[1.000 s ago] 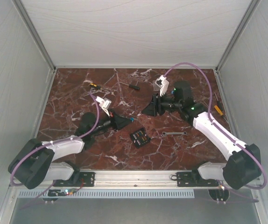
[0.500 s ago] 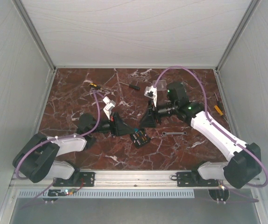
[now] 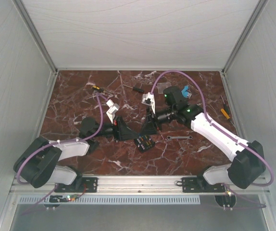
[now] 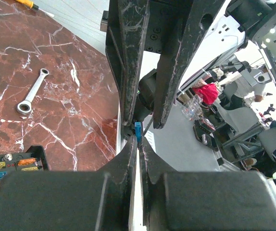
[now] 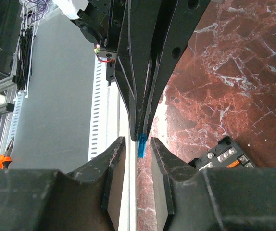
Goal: Snap on the fuse box
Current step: Pick up the fuse from the center of the board.
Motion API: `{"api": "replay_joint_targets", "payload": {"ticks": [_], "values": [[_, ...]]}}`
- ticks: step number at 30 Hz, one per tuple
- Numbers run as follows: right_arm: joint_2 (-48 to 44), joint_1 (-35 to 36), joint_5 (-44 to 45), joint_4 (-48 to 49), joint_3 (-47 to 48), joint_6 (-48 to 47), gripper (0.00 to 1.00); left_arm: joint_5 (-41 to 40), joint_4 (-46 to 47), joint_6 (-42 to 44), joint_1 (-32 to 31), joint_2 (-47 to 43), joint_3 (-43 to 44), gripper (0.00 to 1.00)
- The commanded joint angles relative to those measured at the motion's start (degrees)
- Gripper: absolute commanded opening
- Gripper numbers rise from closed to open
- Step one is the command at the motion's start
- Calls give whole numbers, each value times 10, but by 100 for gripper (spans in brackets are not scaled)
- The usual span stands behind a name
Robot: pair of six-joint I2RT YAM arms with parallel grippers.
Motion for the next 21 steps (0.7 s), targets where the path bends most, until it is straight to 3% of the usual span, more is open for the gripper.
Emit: {"api": "replay_joint_targets", "payload": {"ticks": [1, 8, 15, 19, 21], "values": [[10, 9, -4, -4, 28, -4, 22, -1, 12, 24, -4, -20, 26, 0], [14, 14, -8, -6, 29, -3, 8, -9, -14, 41, -9, -33, 27, 0], [19, 20, -12, -19, 29, -15, 7, -11, -5, 33, -10, -30, 27, 0], [19, 21, -13, -19, 27, -17, 14, -14, -5, 32, -10, -31, 26, 0], [17, 21, -10, -19, 26, -18, 11, -15, -5, 31, -10, -31, 25, 0]]}}
